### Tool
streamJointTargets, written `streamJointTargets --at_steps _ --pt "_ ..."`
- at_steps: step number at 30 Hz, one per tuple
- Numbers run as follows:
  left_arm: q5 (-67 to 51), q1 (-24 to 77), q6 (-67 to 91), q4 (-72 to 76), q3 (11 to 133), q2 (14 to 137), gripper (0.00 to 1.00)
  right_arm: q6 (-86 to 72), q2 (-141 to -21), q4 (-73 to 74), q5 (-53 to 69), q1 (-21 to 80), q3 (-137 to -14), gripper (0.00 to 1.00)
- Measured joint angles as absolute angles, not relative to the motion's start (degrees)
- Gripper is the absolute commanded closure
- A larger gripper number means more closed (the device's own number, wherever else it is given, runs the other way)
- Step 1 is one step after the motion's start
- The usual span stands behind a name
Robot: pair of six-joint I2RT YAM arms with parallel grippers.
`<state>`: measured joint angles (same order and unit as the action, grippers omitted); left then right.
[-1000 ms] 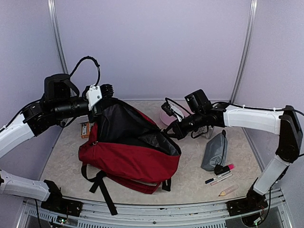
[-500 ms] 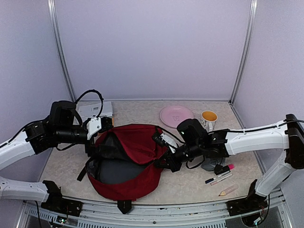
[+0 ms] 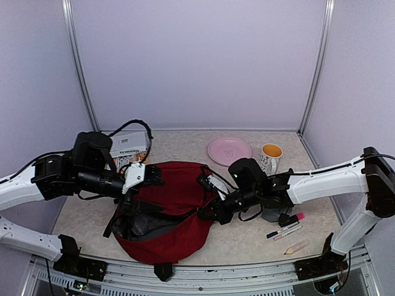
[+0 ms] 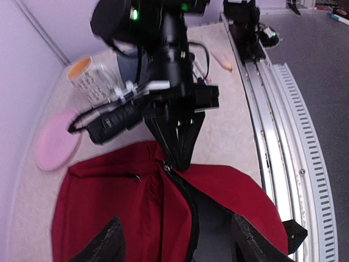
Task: Pack the student bag
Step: Unzip the largest pocket of the student bag, then hold the largest pocket of the student bag, then unzip the largest pocket of the student bag.
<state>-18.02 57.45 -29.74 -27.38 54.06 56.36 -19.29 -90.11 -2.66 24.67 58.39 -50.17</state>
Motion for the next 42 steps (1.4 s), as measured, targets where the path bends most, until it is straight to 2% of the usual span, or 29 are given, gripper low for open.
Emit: streamJointTargets --at_steps 2,5,15,16,17,19,20,25,29,34,42 --pt "-16.5 57.4 -30.1 -27.6 54.0 62.4 0.33 -19.4 -90.1 -3.0 24.7 58.4 -49.6 1.00" --pt "-14.4 57.4 -31.1 -28.5 53.0 68.6 0.33 -19.5 -90.0 -3.0 24.6 58.4 -48.9 1.00" --pt "-11.4 57.4 -34.6 -29.2 52.4 73.1 0.32 -19.4 -89.6 -3.0 24.1 58.4 -48.7 1.00" --pt "-11.2 57.4 -34.8 -29.2 52.2 73.6 0.37 -19.4 -89.6 -2.9 24.1 58.4 -48.7 1.00" --pt "-11.0 57.4 -34.9 -29.1 52.1 74.0 0.52 -19.4 -89.6 -2.9 24.1 58.4 -48.7 1.00" --pt "-9.2 57.6 -35.2 -28.9 51.8 75.2 0.97 -19.2 -89.6 -2.8 23.9 58.4 -48.7 1.00" --pt "-8.1 57.8 -35.0 -28.5 51.7 75.6 1.00 -19.2 -89.6 -2.6 23.7 58.4 -48.7 1.00" --pt "-3.3 60.4 -35.1 -25.3 51.0 74.4 1.00 -19.5 -89.6 2.5 20.5 57.1 -49.7 1.00" --pt "2.1 65.8 -36.2 -23.7 48.8 69.1 1.00 -20.0 -89.6 7.8 19.6 51.9 -50.1 1.00" --pt "7.4 70.0 -37.8 -23.7 48.2 64.1 1.00 -19.5 -89.3 13.5 22.2 46.4 -51.6 1.00" --pt "9.3 72.3 -37.5 -24.8 48.3 59.9 1.00 -15.8 -91.4 20.2 26.2 41.3 -59.4 1.00"
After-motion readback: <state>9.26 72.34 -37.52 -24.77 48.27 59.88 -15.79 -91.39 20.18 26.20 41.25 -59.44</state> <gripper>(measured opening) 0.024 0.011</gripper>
